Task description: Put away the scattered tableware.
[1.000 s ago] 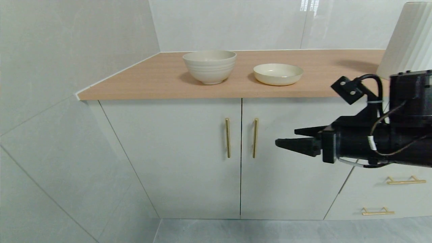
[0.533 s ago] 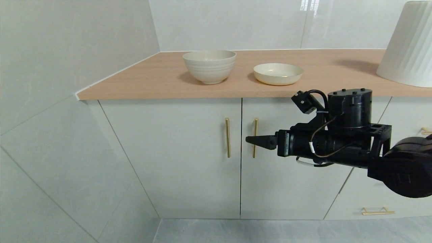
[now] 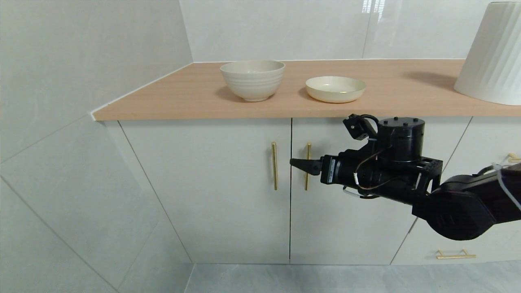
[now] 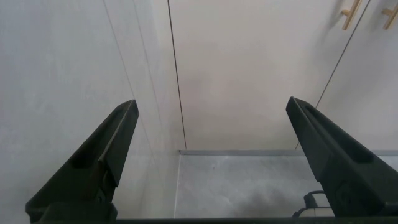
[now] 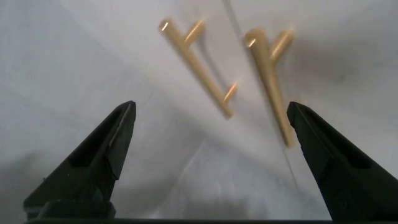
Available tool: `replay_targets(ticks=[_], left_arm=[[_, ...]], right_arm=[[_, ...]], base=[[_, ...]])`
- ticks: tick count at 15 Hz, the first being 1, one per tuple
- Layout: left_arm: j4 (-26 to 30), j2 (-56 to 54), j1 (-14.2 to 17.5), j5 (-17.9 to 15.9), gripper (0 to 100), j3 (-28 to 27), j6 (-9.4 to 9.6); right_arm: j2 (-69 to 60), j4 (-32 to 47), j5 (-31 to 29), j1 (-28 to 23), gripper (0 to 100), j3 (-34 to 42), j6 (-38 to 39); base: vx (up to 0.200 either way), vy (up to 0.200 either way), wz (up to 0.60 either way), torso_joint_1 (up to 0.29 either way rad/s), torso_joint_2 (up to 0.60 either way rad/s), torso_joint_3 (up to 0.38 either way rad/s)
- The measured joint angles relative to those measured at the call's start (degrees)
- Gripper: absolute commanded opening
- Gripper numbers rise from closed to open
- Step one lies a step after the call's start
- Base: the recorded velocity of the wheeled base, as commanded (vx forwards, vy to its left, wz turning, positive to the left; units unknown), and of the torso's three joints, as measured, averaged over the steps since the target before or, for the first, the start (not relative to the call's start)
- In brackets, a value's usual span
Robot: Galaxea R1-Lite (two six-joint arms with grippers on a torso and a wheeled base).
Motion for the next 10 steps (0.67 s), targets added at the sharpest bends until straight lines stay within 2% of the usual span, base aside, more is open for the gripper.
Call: replay_targets(ticks=[2, 7, 10], left_arm=[[0.00, 0.00, 0.00, -0.02, 100, -0.02, 0.02], [0.00, 0.00, 0.00, -0.02, 100, -0.05, 0.02], [0.00, 0.00, 0.00, 0.00, 100, -0.07, 0.02]], right_arm=[[2.45, -3.13, -2.24, -0.05, 100, -0.55, 0.66], [5.34, -3.80, -2.84, 0.06, 100, -2.28, 3.12], [7.11, -8.18, -4.24, 0.30, 100, -3.02, 3.51]], base=[[0.000, 0.000, 0.00, 0.000, 0.00, 0.000], [0.000, 0.000, 0.00, 0.000, 0.00, 0.000], [0.000, 0.000, 0.00, 0.000, 0.00, 0.000]])
